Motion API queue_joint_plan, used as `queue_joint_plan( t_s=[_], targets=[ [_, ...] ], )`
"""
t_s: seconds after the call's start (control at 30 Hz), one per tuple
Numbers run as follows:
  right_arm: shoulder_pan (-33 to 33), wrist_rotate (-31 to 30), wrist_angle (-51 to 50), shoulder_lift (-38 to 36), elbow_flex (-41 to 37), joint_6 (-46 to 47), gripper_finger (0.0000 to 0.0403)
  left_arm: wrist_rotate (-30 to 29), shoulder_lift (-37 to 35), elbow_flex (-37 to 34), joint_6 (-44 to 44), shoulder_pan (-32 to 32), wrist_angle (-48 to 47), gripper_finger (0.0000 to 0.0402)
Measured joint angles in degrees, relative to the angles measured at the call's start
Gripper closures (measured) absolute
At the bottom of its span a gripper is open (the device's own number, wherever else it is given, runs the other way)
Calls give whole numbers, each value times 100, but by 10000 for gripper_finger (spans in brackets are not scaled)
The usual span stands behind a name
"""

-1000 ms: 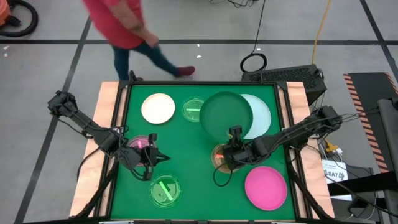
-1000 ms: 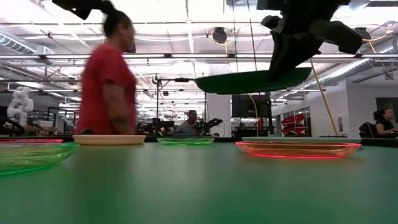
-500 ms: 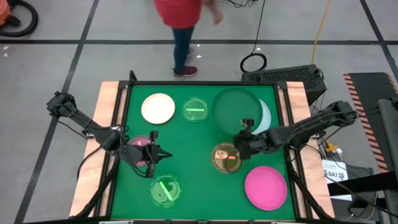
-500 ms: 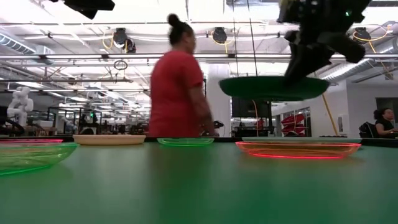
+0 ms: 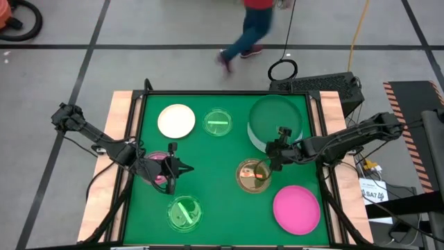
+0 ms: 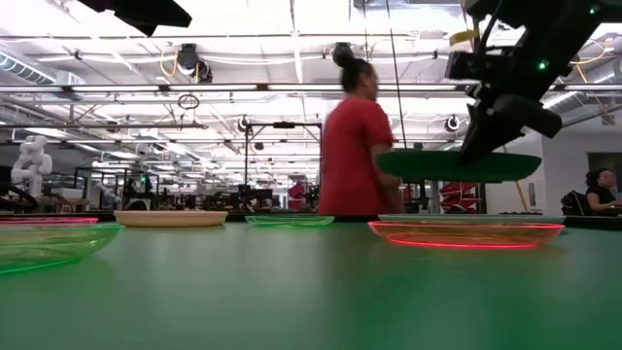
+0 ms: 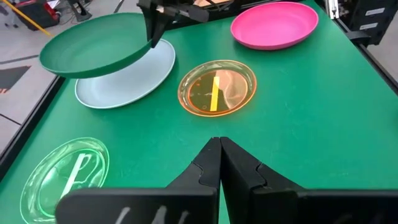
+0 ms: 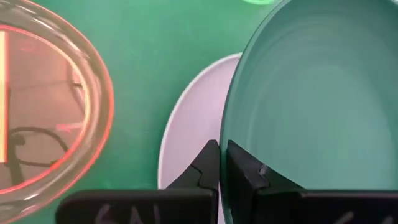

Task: Stack plastic plates
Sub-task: Stack the green plate on the blue plate

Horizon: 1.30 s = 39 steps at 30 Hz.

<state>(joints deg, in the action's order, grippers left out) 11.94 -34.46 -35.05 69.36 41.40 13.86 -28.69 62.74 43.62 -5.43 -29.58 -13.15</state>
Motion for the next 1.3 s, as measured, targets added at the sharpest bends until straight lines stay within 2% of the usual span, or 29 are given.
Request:
queue_joint_plan(
  t_s=[0.43, 0.8, 1.3],
  targets=[
    [-274, 18, 81, 0, -344, 501, 399, 1, 1, 0, 17, 0, -2, 394],
    [-378, 311, 413, 11, -436, 513, 399, 2, 1, 0, 44, 0, -2, 394],
    [-440, 320, 567, 268, -436, 560, 399, 2, 2, 0, 80, 0, -2, 394]
  ],
)
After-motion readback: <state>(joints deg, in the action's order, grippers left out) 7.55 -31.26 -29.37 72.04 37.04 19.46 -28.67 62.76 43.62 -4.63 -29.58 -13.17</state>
